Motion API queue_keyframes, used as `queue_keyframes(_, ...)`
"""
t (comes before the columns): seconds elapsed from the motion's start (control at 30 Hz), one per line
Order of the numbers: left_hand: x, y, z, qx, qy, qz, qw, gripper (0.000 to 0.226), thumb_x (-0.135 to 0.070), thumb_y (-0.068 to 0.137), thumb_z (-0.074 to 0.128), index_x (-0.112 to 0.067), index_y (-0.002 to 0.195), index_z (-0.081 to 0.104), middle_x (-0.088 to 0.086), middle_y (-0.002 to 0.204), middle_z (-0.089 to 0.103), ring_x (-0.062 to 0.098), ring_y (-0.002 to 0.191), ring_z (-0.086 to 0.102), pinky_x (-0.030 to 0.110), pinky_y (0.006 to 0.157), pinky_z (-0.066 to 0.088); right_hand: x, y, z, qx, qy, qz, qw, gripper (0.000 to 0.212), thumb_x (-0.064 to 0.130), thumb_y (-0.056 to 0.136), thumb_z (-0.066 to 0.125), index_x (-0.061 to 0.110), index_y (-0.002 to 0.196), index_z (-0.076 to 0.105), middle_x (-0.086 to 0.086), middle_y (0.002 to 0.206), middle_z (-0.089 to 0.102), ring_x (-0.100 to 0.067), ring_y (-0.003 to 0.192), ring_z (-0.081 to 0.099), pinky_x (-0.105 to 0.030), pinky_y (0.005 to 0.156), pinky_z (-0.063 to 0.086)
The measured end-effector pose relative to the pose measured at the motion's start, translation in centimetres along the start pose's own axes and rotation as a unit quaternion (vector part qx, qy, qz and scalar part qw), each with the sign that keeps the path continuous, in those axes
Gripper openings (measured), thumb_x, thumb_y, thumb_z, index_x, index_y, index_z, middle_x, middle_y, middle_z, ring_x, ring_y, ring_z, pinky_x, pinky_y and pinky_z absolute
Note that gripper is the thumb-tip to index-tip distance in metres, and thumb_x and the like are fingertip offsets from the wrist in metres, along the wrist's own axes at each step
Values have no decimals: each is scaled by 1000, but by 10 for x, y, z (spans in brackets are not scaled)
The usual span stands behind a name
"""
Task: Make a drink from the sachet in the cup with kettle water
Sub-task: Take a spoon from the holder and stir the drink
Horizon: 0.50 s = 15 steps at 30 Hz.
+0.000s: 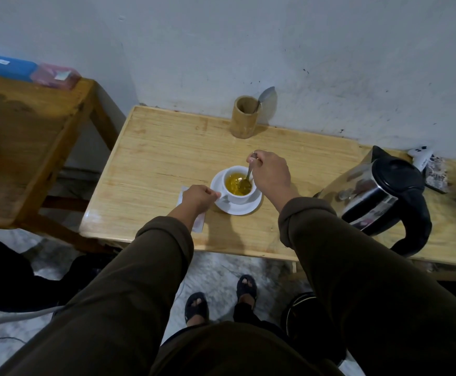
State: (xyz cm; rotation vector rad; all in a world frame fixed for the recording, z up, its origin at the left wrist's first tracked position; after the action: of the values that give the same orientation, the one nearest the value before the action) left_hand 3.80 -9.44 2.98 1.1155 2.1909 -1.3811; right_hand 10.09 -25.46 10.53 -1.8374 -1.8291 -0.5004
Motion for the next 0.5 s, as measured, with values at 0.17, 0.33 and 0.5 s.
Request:
queue_keyframes(0.17, 0, 3, 0, 2, -5, 2, 1000, 38, -37, 88, 62, -10, 113, 67, 13, 121, 67, 28, 115, 59, 34, 98, 46, 0, 1, -1, -16, 28, 11, 999, 25, 24, 97, 47, 18, 100, 71, -6, 107, 69, -23, 100, 60, -26, 75, 40)
queue_keyframes(0.33, 1, 4, -2, 3, -9, -1, 1000, 36, -37, 86, 64, -11, 112, 68, 10, 120, 67, 26, 114, 59, 34, 97, 47, 3, 3, 5, 20, 68, 18, 997, 23, 23, 95, 49, 18, 96, 72, -6, 102, 71, -23, 95, 61, -28, 74, 43)
queue_keyframes(0.5, 2, 6, -1, 8, -19, -4, 1000, 35, -34, 85, 66, -12, 111, 69, 9, 119, 68, 25, 113, 60, 35, 98, 48, 6, 5, 5, 19, 10, -5, 1000, 23, 22, 97, 45, 14, 96, 66, -8, 101, 65, -24, 93, 58, -29, 71, 39)
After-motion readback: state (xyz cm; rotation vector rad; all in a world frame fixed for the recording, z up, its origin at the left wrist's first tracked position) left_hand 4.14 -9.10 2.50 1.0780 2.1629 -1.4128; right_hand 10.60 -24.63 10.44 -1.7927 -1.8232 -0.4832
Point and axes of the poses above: each hand's wrist, its own y-axis towards the middle knuckle, its own z-axis out of the palm, x = y × z, the point moved 5 cm from there along y, towards the middle knuckle
